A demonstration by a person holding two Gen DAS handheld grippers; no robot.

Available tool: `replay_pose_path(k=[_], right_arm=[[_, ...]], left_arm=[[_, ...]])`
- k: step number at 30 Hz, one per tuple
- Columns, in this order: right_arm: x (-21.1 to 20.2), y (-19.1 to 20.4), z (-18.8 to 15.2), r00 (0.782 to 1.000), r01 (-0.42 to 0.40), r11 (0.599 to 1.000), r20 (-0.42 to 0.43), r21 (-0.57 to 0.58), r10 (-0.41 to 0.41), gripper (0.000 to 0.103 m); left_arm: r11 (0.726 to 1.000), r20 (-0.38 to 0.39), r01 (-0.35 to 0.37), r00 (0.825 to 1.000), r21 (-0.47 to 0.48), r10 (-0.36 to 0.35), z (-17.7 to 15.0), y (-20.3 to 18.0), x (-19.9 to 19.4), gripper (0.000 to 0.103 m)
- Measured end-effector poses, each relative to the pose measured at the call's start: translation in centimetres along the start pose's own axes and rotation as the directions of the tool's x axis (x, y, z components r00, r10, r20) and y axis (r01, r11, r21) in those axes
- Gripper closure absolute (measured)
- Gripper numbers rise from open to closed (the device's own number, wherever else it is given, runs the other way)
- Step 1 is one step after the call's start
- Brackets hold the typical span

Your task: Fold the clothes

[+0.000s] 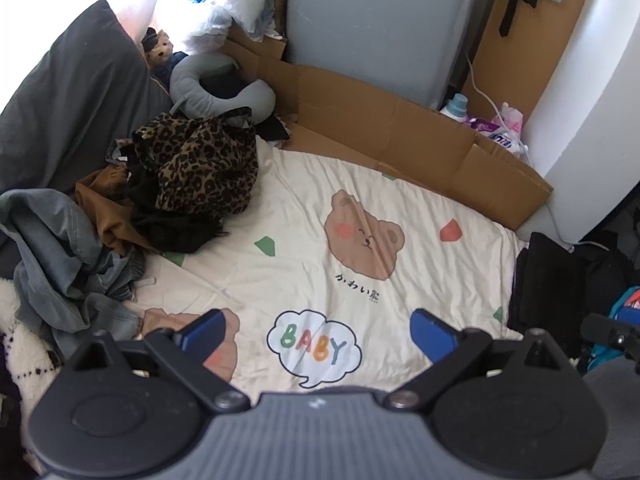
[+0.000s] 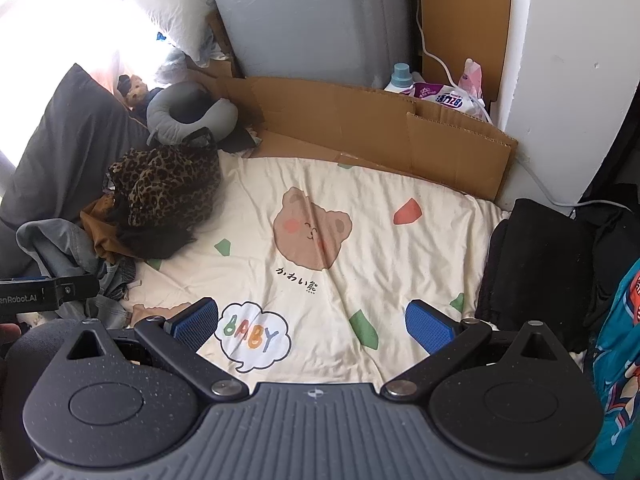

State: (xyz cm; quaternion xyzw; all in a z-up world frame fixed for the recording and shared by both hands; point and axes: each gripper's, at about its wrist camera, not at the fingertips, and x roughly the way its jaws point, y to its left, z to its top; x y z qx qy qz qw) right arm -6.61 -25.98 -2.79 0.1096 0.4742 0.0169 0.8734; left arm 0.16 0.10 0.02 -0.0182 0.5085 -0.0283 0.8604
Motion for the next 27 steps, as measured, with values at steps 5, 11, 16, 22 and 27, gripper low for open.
replay_pose_path(k=[5,11,16,22,27], right_arm=[[-0.02,0.13,-0.07,1.000,0.001,1.000,-0.008,-0.006,-0.001,0.000],[0.24,-0.21,0.34,1.000,-0.007,1.000,-0.023,-0.006,0.007,0.000],[-0.11,-0.18,0.76,1.000,-0.002,1.000,-0.018,-0.013,0.002,0.000],[-0.24,0.01,0.41,1.000,0.023,1.000,-0.014,-0.021,-0.023,0.000],[-0.21,-0.63,0.46,0.998,0.036,0.999,-0.048,-0.002,-0.036,0.000]], left_arm=[[1.000,-0.003,-0.008,1.000,0.007,0.008,0.24,0.16,0.09,0.004],[1.000,0.009,-0.024,1.000,0.011,0.024,0.15,0.20,0.00,0.004],[1.000,0.018,-0.024,1.000,0.013,0.024,0.21,0.61,0.18,0.004],[1.000,0.025,-0.026,0.999,0.012,0.025,-0.05,0.17,-0.26,0.004],[1.000,0.027,-0.022,0.999,0.008,0.022,-0.13,-0.19,-0.58,0.004]])
